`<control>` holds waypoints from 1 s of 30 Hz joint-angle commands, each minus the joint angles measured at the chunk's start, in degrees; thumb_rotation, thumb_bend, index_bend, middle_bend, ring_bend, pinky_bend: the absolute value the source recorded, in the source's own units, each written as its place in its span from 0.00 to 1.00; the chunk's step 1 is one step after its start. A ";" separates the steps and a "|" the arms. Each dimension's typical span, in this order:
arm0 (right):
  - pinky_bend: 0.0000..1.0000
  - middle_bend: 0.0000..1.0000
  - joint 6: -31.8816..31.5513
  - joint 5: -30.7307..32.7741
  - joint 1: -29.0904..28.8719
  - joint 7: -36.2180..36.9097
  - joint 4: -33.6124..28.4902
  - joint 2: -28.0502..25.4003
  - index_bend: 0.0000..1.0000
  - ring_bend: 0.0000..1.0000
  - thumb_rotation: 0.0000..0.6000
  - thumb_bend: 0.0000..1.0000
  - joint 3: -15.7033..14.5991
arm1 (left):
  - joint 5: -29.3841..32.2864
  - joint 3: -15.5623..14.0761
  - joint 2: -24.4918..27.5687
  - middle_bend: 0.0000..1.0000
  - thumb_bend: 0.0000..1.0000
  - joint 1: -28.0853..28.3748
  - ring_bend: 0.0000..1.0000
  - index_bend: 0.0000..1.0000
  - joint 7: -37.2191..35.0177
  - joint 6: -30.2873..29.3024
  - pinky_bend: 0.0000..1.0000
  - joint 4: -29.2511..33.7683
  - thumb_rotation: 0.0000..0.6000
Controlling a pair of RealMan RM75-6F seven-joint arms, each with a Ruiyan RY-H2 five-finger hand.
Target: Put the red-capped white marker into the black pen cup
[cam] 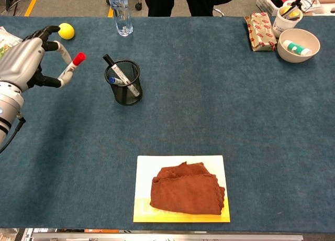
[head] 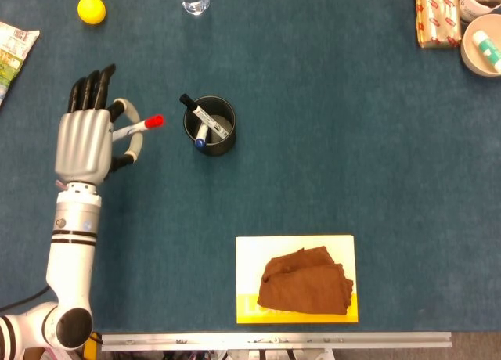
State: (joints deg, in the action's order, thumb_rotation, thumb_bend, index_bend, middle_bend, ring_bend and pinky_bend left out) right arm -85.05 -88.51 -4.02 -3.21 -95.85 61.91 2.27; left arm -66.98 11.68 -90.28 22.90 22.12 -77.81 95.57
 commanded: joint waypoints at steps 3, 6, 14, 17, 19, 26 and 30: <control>0.20 0.23 0.08 -0.02 -0.03 0.08 0.01 0.00 0.29 0.09 1.00 0.00 -0.02 | -1.05 1.37 -0.22 0.06 0.35 1.38 0.00 0.54 1.38 -0.46 0.07 2.14 0.95; 0.20 0.23 0.16 -0.08 -0.06 0.17 -0.01 -0.03 0.29 0.09 1.00 0.00 -0.08 | -0.96 2.09 -0.66 0.06 0.35 2.31 0.00 0.54 2.42 -0.22 0.07 3.09 0.95; 0.20 0.23 0.30 -0.46 -0.09 0.15 -0.14 -0.02 0.29 0.09 1.00 0.00 -0.35 | -0.29 3.61 -1.67 0.06 0.35 4.46 0.00 0.54 4.71 0.27 0.07 4.51 0.97; 0.20 0.23 0.31 -0.57 -0.09 -0.02 -0.18 0.05 0.29 0.09 1.00 0.00 -0.43 | -0.23 4.11 -2.06 0.06 0.35 5.17 0.00 0.54 5.17 0.27 0.07 5.23 0.98; 0.20 0.23 0.35 -0.59 -0.09 -0.12 -0.22 0.08 0.29 0.09 1.00 0.00 -0.47 | -0.04 4.36 -2.40 0.06 0.35 5.45 0.00 0.54 4.89 0.29 0.07 5.54 0.99; 0.20 0.23 0.64 -0.21 -0.18 -0.12 -0.08 0.06 0.29 0.09 1.00 0.00 -0.38 | 2.60 4.92 -3.81 0.06 0.35 6.39 0.00 0.54 3.36 1.79 0.07 3.97 1.00; 0.20 0.23 0.76 0.10 -0.24 0.26 0.03 -0.09 0.29 0.09 1.00 0.00 -0.23 | 3.54 5.17 -4.79 0.06 0.35 6.66 0.00 0.54 1.42 2.39 0.07 2.55 1.00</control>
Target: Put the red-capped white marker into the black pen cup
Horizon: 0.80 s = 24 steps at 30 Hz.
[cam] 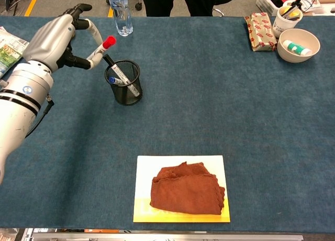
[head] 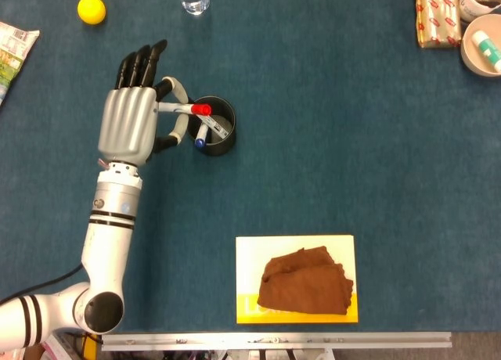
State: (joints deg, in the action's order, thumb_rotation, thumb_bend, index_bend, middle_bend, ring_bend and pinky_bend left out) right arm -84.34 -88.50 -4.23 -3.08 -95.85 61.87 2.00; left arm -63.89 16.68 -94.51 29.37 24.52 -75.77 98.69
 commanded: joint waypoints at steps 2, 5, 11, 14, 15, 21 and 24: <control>0.20 0.23 0.13 0.12 -0.06 0.24 0.04 -0.11 0.29 0.09 1.00 0.00 0.06 | 0.37 0.28 -1.12 0.06 0.35 0.30 0.00 0.54 -2.31 0.43 0.07 -1.13 1.00; 0.20 0.23 0.17 -0.02 -0.08 0.27 0.01 -0.13 0.29 0.09 1.00 0.00 -0.03 | 0.52 0.63 -1.74 0.07 0.35 0.52 0.00 0.54 -3.87 0.63 0.07 -1.24 1.00; 0.20 0.23 0.41 -0.12 -0.15 0.05 0.02 0.01 0.29 0.09 1.00 0.00 -0.20 | -0.17 1.19 -2.52 0.07 0.35 1.16 0.00 0.55 -4.06 -0.33 0.07 0.10 1.00; 0.20 0.23 0.56 -0.16 -0.18 -0.10 0.02 0.07 0.29 0.09 1.00 0.00 -0.31 | -0.38 1.15 -2.98 0.08 0.35 1.31 0.00 0.55 -3.50 -1.05 0.07 0.90 1.00; 0.20 0.23 0.58 -0.16 -0.20 -0.10 0.00 0.07 0.29 0.09 1.00 0.00 -0.31 | -0.29 1.17 -3.14 0.08 0.35 1.33 0.00 0.55 -3.33 -1.26 0.07 1.13 1.00; 0.20 0.23 0.63 0.03 -0.23 -0.08 0.04 0.07 0.29 0.09 1.00 0.00 -0.23 | 1.61 1.45 -4.28 0.08 0.35 1.68 0.00 0.55 -2.05 -1.65 0.07 2.12 1.00; 0.20 0.23 0.65 0.04 -0.22 -0.06 -0.05 0.00 0.29 0.09 1.00 0.00 -0.26 | 2.78 1.50 -4.64 0.08 0.35 1.73 0.00 0.55 -2.28 -1.32 0.07 2.53 1.00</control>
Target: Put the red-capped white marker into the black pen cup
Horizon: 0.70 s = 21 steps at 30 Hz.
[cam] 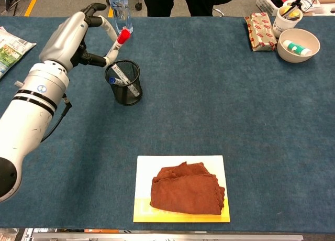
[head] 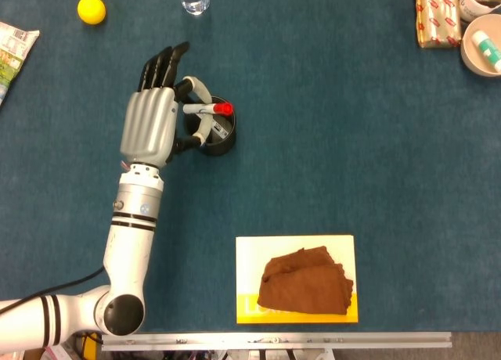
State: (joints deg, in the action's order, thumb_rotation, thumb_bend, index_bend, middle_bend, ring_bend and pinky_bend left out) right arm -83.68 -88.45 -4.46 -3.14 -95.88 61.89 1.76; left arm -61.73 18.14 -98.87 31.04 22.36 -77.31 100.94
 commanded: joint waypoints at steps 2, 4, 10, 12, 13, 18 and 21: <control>0.20 0.23 -0.07 -0.05 0.02 0.05 -0.07 -0.06 0.29 0.09 1.00 0.00 -0.02 | 1.41 0.10 -0.44 0.08 0.35 -0.03 0.00 0.55 -0.81 0.55 0.07 0.46 1.00; 0.20 0.23 -0.09 0.00 0.03 0.10 -0.09 -0.10 0.29 0.09 1.00 0.00 0.01 | 2.41 0.36 -0.63 0.08 0.35 -0.26 0.00 0.55 -2.24 0.96 0.07 0.72 1.00; 0.20 0.23 0.03 0.17 -0.01 0.05 -0.07 -0.11 0.29 0.09 1.00 0.00 0.05 | 6.10 1.62 -0.57 0.08 0.35 -0.99 0.00 0.56 -7.74 3.37 0.08 2.11 1.00; 0.20 0.23 0.04 0.23 -0.01 0.04 -0.09 -0.12 0.29 0.09 1.00 0.00 0.08 | 6.42 1.73 -0.65 0.08 0.35 -1.09 0.00 0.56 -9.07 3.84 0.08 1.97 1.00; 0.20 0.23 0.03 0.23 -0.01 0.05 -0.10 -0.13 0.29 0.09 1.00 0.00 0.08 | 6.43 1.72 -0.72 0.08 0.35 -1.14 0.00 0.56 -9.65 3.97 0.08 1.81 1.00; 0.20 0.23 -0.18 0.12 0.04 0.22 -0.16 -0.21 0.29 0.09 1.00 0.00 0.10 | 5.48 1.46 -1.19 0.08 0.35 -1.77 0.00 0.56 -13.91 4.53 0.08 0.26 1.00; 0.20 0.23 -0.21 0.13 0.05 0.29 -0.17 -0.25 0.29 0.09 1.00 0.00 0.11 | 5.61 1.58 -1.23 0.08 0.35 -2.22 0.00 0.55 -16.61 5.24 0.08 -0.53 1.00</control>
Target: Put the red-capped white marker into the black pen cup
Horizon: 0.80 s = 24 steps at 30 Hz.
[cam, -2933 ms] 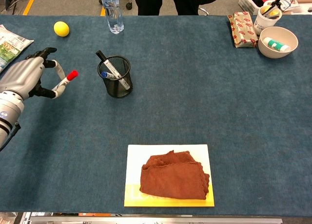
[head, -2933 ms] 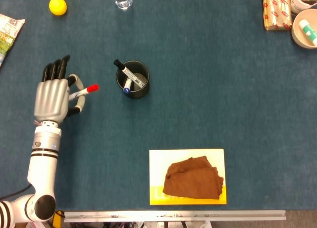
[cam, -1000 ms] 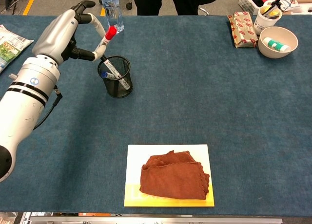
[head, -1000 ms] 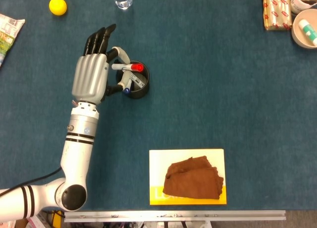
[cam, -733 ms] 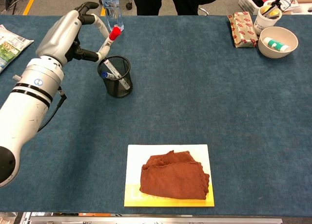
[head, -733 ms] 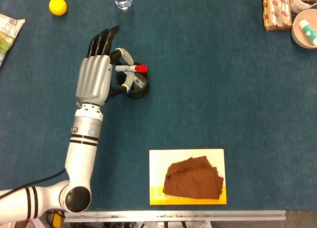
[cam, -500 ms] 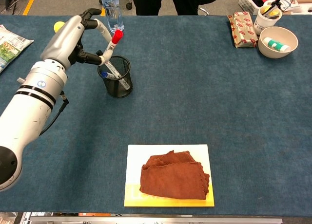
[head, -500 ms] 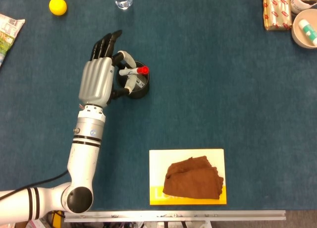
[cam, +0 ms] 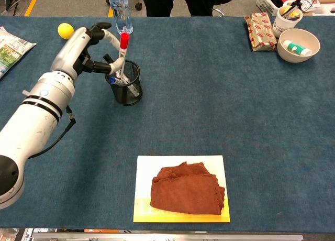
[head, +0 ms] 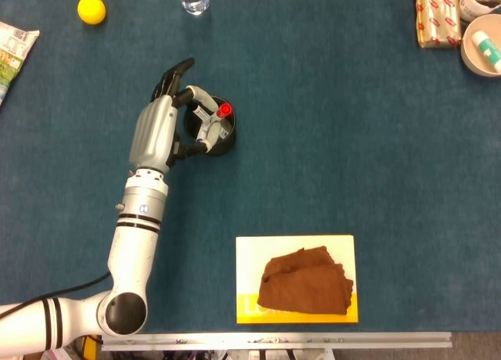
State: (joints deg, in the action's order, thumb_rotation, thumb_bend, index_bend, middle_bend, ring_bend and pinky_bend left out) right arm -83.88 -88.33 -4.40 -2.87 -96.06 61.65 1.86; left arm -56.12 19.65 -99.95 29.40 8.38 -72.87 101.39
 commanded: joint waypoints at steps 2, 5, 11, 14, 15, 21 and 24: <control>0.20 0.23 0.06 0.03 -0.02 0.00 0.00 -0.01 0.29 0.09 1.00 0.00 0.00 | -0.17 -0.12 0.11 0.08 0.35 -0.71 0.00 0.53 -3.91 1.59 0.08 -1.69 1.00; 0.20 0.23 0.07 0.05 -0.02 -0.04 0.01 0.00 0.29 0.09 1.00 0.00 0.00 | -0.63 -0.64 0.40 0.08 0.34 -0.79 0.00 0.48 -4.36 2.03 0.08 -2.37 1.00; 0.20 0.23 0.09 0.05 -0.02 -0.06 -0.04 -0.02 0.29 0.09 1.00 0.00 -0.02 | -0.57 -1.44 1.07 0.07 0.22 -0.95 0.00 0.31 -4.53 2.85 0.08 -2.46 1.00; 0.20 0.23 0.07 0.08 -0.03 0.01 -0.04 -0.05 0.29 0.09 1.00 0.00 0.02 | -0.72 -1.58 1.36 0.06 0.17 -0.97 0.00 0.24 -4.43 2.87 0.08 -2.39 1.00; 0.20 0.23 0.06 0.09 -0.03 0.04 -0.04 -0.07 0.29 0.09 1.00 0.00 0.03 | -0.78 -1.62 1.46 0.06 0.16 -1.00 0.00 0.23 -4.41 2.82 0.08 -2.32 1.00; 0.20 0.23 -0.34 -0.13 0.10 0.36 -0.21 -0.29 0.29 0.09 1.00 0.00 0.06 | -2.42 -3.35 4.35 0.06 0.16 -1.61 0.00 0.23 -2.05 2.37 0.08 -0.94 1.00; 0.20 0.23 -0.55 -0.23 0.15 0.42 -0.29 -0.36 0.29 0.09 1.00 0.00 0.10 | -4.67 -5.20 7.91 0.07 0.16 -1.94 0.00 0.26 0.22 2.72 0.08 0.28 1.00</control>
State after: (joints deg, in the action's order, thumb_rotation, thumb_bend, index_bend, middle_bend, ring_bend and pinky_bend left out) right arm -84.44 -88.56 -4.25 -2.46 -96.35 61.29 1.95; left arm -59.31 15.70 -94.04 27.75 7.19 -70.35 100.79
